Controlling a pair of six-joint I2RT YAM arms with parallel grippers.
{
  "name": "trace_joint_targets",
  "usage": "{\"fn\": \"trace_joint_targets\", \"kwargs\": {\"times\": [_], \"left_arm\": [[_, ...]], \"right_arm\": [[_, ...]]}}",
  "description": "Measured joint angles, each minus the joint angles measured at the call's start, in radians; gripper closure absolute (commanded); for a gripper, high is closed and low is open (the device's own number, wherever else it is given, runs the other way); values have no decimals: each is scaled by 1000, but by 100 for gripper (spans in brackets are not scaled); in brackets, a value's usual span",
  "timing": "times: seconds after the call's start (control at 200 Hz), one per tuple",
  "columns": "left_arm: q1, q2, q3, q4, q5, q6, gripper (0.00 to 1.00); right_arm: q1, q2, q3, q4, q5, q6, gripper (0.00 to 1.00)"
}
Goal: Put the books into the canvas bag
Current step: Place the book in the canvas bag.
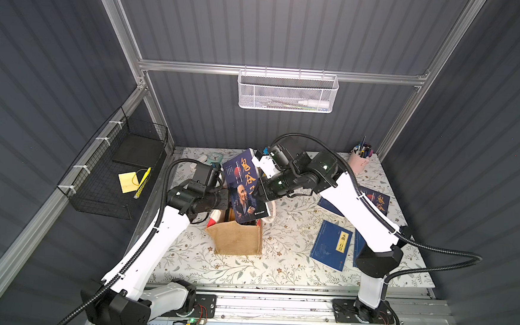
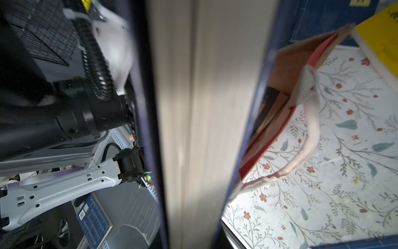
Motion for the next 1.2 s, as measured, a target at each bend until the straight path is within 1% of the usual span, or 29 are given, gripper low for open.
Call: {"fn": "trace_joint_targets", "kwargs": {"times": [0.175,0.385,0.53,0.65,0.72,0.83,0.971,1.201], "left_arm": [[0,-3,-4,9,42,-59,100],[2,-28,-3,-17,10,-118,100],[2,-59,-3,-42,-3,-171,100],[2,-75,-11,-34,16,-213,100],[2,-82,-29,-16,31,-230,100],[2,-98,-64,16,43,-257,100],[2,-122,-85,29,45,-275,100],[3,-126,-98,39,45,-286,100]], "right_arm": [[-1,36,-7,-55,-2,1,93],[-1,55,16,-125,8,0,91],[1,111,140,-232,43,-5,91],[6,200,270,-314,69,-7,92],[14,240,299,-328,74,-4,92],[31,278,290,-315,71,9,93],[39,281,249,-259,57,46,92],[24,281,182,-124,-17,138,92]]}}
